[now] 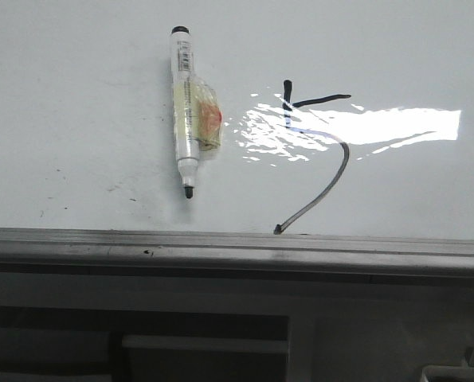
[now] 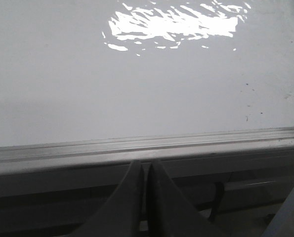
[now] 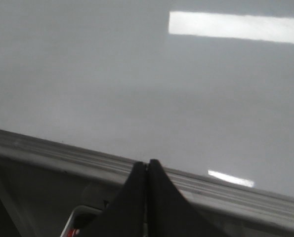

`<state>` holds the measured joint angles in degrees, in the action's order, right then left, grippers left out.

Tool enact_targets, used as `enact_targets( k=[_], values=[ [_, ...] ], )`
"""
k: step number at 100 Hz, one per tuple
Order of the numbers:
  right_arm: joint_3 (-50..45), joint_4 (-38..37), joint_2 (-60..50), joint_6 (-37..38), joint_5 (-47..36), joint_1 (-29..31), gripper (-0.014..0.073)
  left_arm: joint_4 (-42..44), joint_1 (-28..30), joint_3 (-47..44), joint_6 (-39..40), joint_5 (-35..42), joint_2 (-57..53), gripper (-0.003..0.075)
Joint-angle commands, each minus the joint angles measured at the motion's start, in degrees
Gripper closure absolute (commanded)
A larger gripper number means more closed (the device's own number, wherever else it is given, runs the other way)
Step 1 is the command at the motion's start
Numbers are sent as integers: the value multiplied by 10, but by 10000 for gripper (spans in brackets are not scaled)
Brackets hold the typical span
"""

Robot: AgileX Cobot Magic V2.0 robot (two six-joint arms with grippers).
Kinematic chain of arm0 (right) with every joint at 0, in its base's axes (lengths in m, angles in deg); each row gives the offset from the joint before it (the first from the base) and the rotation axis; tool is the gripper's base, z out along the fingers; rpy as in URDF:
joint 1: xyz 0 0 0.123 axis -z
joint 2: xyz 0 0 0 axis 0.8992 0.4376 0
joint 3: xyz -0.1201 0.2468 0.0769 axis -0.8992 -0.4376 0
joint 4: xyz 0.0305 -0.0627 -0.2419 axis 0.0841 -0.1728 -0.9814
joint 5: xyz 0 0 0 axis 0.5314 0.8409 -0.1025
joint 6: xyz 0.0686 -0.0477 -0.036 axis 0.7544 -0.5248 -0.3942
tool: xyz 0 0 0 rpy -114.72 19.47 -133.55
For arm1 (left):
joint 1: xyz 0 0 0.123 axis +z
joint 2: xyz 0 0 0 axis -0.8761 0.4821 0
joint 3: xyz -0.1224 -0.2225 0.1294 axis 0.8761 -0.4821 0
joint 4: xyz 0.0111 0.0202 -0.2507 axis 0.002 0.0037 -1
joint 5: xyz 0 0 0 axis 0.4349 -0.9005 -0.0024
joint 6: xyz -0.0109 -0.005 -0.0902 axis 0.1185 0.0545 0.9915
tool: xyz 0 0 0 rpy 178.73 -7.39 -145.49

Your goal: Write number 5 on whiteboard

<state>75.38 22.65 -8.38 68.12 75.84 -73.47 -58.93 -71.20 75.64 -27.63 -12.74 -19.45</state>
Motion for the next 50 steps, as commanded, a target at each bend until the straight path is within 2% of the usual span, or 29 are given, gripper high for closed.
enact_targets(
  k=[1,50],
  values=[
    [-13,-1,-11,0,-3,5,638,-8,2,-14,5,32,-15,741],
    [-13,-1,-11,0,-8,5,638,-8,2,-14,5,32,-15,741]
  ],
)
